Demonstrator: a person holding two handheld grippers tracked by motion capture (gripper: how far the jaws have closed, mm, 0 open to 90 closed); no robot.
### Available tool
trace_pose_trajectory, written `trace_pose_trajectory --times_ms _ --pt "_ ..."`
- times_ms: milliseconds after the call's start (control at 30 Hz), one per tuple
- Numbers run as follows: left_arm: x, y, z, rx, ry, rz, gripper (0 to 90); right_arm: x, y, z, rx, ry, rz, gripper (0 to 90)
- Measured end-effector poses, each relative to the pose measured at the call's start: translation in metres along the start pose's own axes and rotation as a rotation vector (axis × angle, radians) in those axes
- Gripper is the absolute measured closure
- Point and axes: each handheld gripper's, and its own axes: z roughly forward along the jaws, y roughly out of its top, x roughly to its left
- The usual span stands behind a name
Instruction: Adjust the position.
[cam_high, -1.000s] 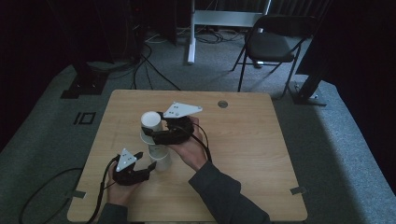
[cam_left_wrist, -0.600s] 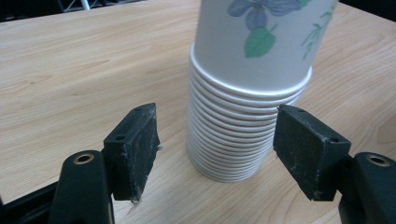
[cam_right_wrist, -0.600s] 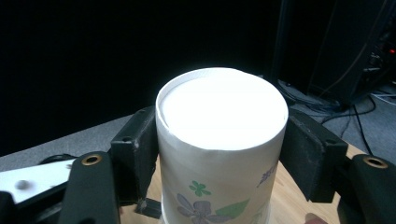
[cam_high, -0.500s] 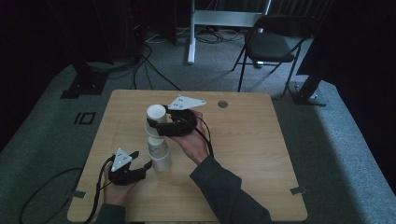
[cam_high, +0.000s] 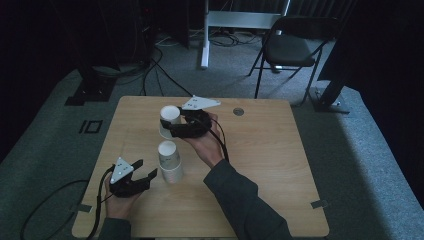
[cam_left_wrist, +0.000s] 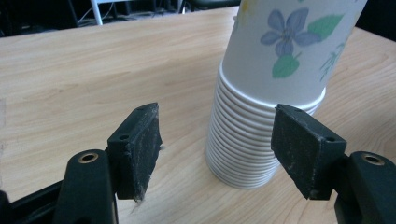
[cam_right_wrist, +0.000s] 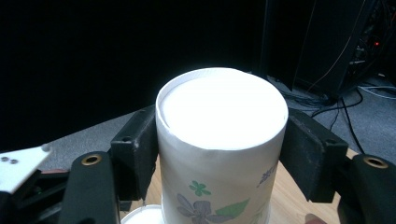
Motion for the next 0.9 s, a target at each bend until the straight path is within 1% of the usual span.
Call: trace_pose_trajectory --times_ms 33,200,233,267,533,567,733,900 --pt "0.001 0.002 -0.001 -0.01 -0.004 0.0 33.5 -0.001 0.0 0.001 0.002 0.002 0.0 32.6" --pt "0.003 0.006 -0.002 -0.02 -0.007 0.011 35.6 -0.002 0.002 0.005 -0.001 0.01 0.009 32.6" --pt "0.004 0.007 -0.002 -0.023 -0.007 0.014 36.1 -0.002 0.003 0.007 -0.005 0.02 0.013 32.5" --pt "0.004 0.008 -0.002 -0.026 -0.008 0.012 36.1 -0.002 0.003 0.007 -0.005 0.02 0.013 32.5" --pt "0.011 0.016 -0.004 -0.054 -0.008 0.008 39.8 0.003 0.011 0.017 -0.008 0.046 -0.002 32.6" --pt "0.012 0.018 -0.004 -0.056 -0.01 0.013 40.1 0.004 0.012 0.018 -0.006 0.047 -0.004 32.5" --pt "0.013 0.022 -0.003 -0.066 -0.013 0.011 41.8 0.006 0.012 0.021 0.0 0.057 -0.003 32.5" --pt "0.013 0.027 -0.001 -0.073 -0.022 0.021 43.0 0.009 0.013 0.025 0.006 0.067 -0.005 32.5"
